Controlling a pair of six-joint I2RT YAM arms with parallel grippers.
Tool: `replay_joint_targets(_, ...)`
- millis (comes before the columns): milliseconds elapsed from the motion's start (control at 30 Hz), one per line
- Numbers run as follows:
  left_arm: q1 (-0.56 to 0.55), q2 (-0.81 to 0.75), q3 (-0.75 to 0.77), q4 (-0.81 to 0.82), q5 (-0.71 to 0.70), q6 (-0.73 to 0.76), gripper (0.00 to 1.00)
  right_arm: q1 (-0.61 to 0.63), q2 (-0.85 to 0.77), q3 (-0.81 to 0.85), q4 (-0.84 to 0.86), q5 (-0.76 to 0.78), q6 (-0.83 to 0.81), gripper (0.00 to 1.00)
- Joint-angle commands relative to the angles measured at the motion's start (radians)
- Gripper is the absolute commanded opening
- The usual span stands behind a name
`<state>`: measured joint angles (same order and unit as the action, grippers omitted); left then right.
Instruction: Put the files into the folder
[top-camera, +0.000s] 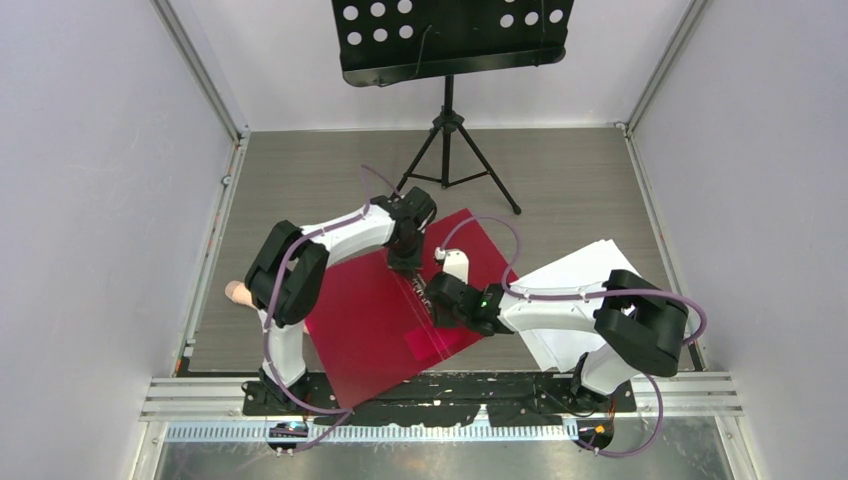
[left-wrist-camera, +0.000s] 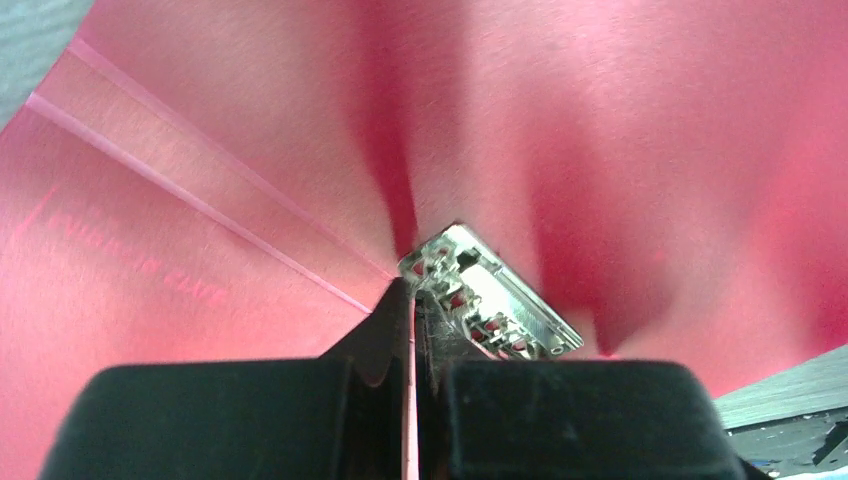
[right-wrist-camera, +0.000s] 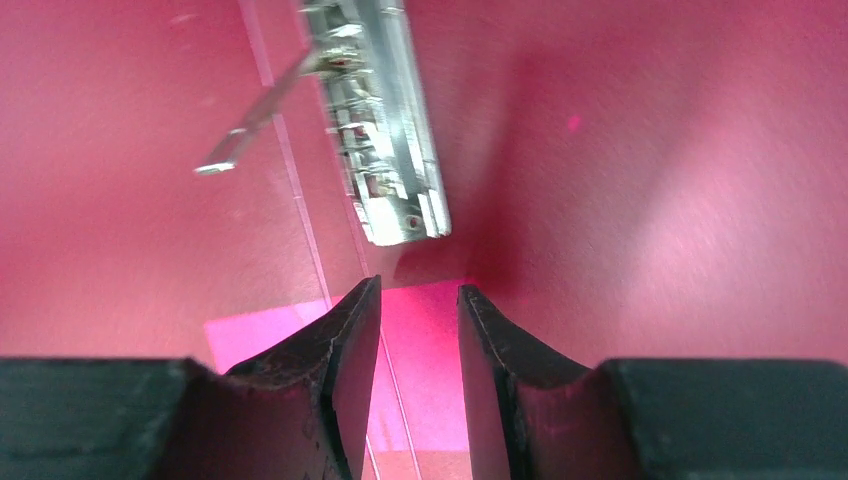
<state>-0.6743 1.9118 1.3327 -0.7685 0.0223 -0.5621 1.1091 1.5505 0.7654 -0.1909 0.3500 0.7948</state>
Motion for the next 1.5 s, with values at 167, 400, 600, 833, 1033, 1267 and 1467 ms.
replay_joint_targets(167,-0.030,0.019,0.125,-0.077,0.015,0.054,0.00,-0.031,-0.055,-0.020,0.210,-0.088,-0.048,0.40)
replay_joint_targets(400,-0.030,-0.011,0.275,-0.206,-0.088,0.070,0.02,-0.109,-0.047,0.019,0.249,-0.157,-0.087,0.39)
replay_joint_targets(600,0.003,-0.090,0.359,-0.306,-0.204,0.071,0.70,-0.187,0.022,0.115,0.262,-0.255,-0.128,0.36)
replay_joint_targets(833,0.038,-0.269,0.235,-0.309,-0.252,0.080,0.74,-0.250,0.164,0.295,0.183,-0.304,-0.169,0.26)
replay_joint_targets(1033,0.037,-0.406,0.056,-0.264,-0.209,0.047,0.70,-0.280,0.296,0.402,0.133,-0.298,-0.178,0.20)
replay_joint_targets(1267,-0.007,-0.487,-0.034,-0.223,-0.148,0.008,0.68,-0.289,0.408,0.445,0.155,-0.285,-0.196,0.21)
replay_joint_targets(1467,-0.073,-0.496,-0.090,-0.190,-0.148,-0.034,0.68,-0.307,0.389,0.502,0.114,-0.282,-0.214,0.32)
